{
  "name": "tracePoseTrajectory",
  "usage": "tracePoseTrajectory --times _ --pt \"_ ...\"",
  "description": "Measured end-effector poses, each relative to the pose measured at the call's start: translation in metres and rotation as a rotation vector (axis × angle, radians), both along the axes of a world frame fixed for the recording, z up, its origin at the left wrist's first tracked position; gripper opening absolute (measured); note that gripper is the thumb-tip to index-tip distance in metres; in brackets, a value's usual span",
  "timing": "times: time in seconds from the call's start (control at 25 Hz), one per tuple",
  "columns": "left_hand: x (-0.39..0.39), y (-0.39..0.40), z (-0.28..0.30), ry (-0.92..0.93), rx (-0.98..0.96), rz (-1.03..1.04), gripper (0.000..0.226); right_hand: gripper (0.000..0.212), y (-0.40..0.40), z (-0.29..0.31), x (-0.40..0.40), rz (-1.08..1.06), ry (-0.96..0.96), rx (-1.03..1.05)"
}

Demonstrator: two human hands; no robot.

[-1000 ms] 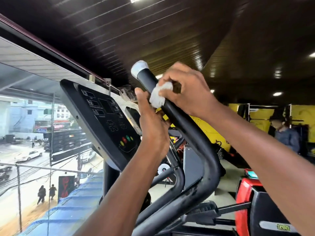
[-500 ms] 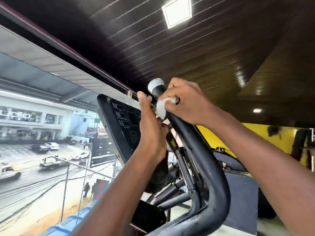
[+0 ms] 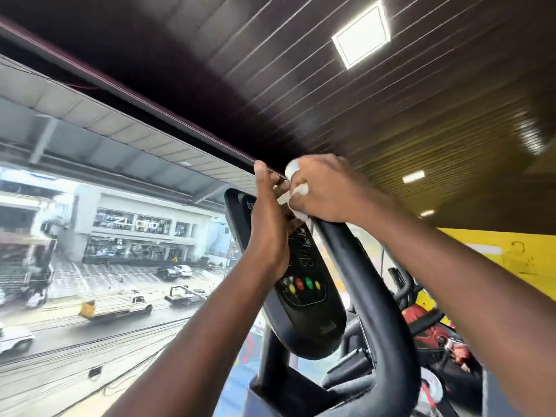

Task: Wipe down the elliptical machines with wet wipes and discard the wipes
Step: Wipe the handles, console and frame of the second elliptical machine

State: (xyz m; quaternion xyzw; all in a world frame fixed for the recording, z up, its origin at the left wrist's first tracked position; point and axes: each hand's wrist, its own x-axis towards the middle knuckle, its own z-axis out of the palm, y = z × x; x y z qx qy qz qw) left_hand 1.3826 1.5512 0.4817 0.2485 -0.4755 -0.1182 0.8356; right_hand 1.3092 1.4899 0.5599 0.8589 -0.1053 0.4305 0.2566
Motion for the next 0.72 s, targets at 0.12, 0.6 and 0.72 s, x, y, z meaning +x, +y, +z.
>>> tracePoseTrajectory --times 0.12,0.6,0.72 --pt "-0.006 0.004 0.007 -0.074 0.013 0.089 0.061 0.02 0.0 0.008 0.009 0.042 -0.132 0.057" --pt "-0.018 0.002 -0.003 -0.105 0.069 0.167 0.064 0.018 -0.001 -0.014 -0.017 0.149 -0.043 0.101" --pt "-0.024 0.001 -0.017 -0.064 0.083 0.128 0.065 0.02 0.001 -0.026 -0.036 0.187 -0.002 0.131"
